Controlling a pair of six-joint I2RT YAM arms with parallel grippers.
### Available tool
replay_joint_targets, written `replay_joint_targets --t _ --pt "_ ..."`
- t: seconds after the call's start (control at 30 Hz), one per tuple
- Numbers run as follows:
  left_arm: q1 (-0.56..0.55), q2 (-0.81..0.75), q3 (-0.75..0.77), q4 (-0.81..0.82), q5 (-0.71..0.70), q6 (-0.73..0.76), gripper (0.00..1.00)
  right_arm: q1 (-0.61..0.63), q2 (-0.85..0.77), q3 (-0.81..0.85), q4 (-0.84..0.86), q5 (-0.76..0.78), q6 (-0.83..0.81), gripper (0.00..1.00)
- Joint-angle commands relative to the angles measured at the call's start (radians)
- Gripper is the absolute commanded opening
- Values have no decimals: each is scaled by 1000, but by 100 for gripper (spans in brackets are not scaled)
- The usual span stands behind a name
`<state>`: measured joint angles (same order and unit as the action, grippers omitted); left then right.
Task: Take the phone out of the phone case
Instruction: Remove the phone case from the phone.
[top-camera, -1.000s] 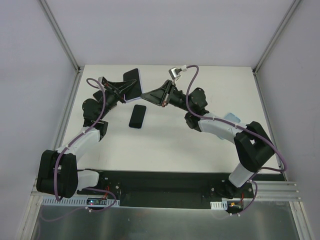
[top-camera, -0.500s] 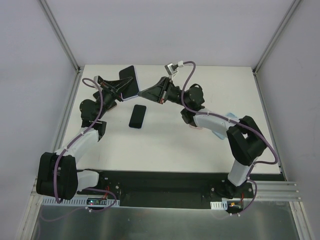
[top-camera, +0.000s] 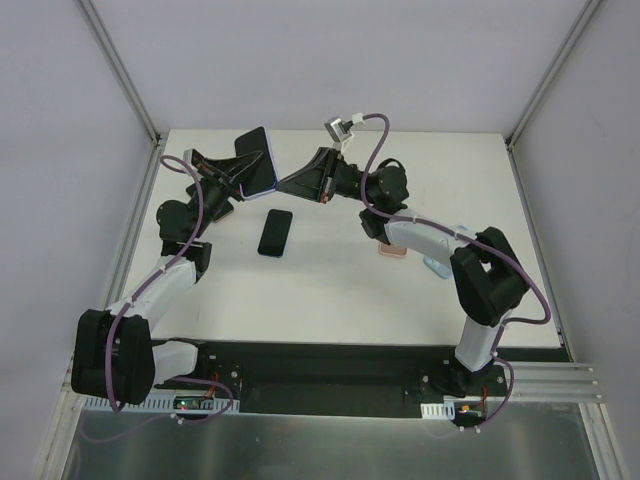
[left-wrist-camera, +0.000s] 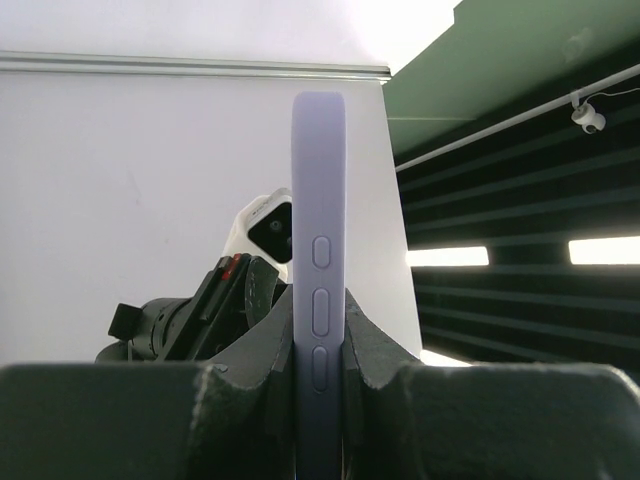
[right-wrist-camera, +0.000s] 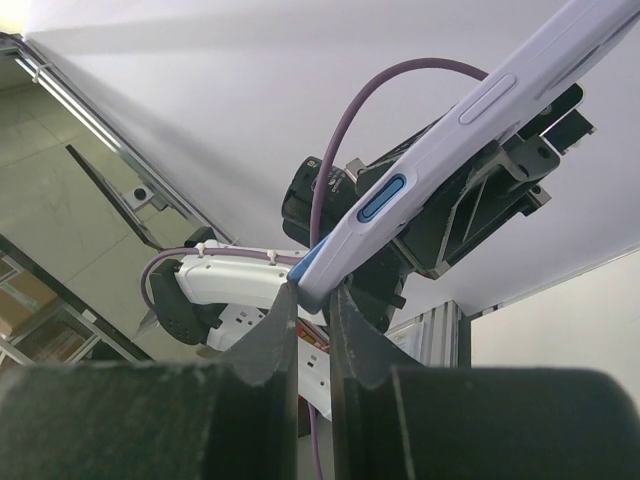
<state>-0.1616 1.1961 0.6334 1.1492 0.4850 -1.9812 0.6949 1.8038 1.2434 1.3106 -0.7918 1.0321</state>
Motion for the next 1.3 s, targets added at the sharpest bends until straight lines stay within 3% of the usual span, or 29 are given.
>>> replay_joint_targets --t 0.0,1.0,1.27 --pt "-19 -55 61 130 44 -446 0 -8 29 39 220 0 -57 1" --pt "-19 -93 103 139 37 -464 0 -46 138 -7 223 135 -14 1" --pt "-19 -93 112 147 37 -472 0 -14 129 88 223 33 -50 1"
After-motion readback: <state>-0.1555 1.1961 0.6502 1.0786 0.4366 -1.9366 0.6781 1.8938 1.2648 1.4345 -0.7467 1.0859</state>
